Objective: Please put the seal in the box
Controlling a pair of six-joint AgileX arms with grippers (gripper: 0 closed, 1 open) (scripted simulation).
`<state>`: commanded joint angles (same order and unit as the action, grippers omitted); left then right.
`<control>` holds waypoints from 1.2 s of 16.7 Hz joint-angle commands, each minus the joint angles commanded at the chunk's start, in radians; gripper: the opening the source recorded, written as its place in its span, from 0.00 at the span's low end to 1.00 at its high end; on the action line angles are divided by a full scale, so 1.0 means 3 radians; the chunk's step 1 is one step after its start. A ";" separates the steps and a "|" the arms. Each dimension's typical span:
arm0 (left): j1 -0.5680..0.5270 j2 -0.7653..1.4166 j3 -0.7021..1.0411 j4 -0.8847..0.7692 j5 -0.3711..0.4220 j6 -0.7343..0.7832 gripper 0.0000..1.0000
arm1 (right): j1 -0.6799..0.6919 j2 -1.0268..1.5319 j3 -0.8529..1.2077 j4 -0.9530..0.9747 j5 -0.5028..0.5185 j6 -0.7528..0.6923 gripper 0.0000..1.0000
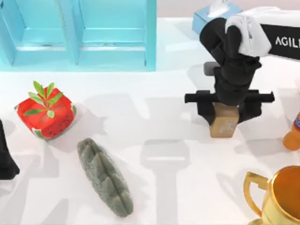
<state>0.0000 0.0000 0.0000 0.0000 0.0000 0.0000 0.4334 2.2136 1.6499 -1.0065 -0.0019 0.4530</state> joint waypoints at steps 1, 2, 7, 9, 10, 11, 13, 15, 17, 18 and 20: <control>0.0000 0.0000 0.0000 0.0000 0.0000 0.0000 1.00 | 0.0000 0.0000 0.0000 0.0000 0.0000 0.0000 0.00; 0.0000 0.0000 0.0000 0.0000 0.0000 0.0000 1.00 | -0.0011 -0.0006 0.0000 0.0000 0.0004 0.0001 0.00; 0.0000 0.0000 0.0000 0.0000 0.0000 0.0000 1.00 | -0.0002 -0.0053 0.0358 -0.0392 0.0003 -0.0005 0.00; 0.0000 0.0000 0.0000 0.0000 0.0000 0.0000 1.00 | -0.0009 -0.0097 0.0608 -0.0740 0.0003 -0.0003 0.00; 0.0000 0.0000 0.0000 0.0000 0.0000 0.0000 1.00 | -0.0012 -0.0121 0.0731 -0.0902 0.0003 -0.0003 0.00; 0.0000 0.0000 0.0000 0.0000 0.0000 0.0000 1.00 | -0.0014 -0.0147 0.0844 -0.1033 0.0002 -0.0004 0.00; 0.0000 0.0000 0.0000 0.0000 0.0000 0.0000 1.00 | -0.0018 -0.0192 0.0993 -0.1191 0.0002 -0.0008 0.00; 0.0000 0.0000 0.0000 0.0000 0.0000 0.0000 1.00 | -0.0020 -0.0204 0.1019 -0.1217 0.0002 -0.0010 0.00; 0.0000 0.0000 0.0000 0.0000 0.0000 0.0000 1.00 | -0.0012 -0.0192 0.1012 -0.1208 0.0000 -0.0004 0.00; 0.0000 0.0000 0.0000 0.0000 0.0000 0.0000 1.00 | -0.0019 -0.0193 0.1013 -0.1207 0.0003 -0.0011 0.00; 0.0000 0.0000 0.0000 0.0000 0.0000 0.0000 1.00 | -0.0131 -0.0229 0.1020 -0.1187 0.0046 -0.0120 0.00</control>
<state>0.0000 0.0000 0.0000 0.0000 0.0000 0.0000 0.3940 2.1448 1.9558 -1.3626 0.0120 0.4169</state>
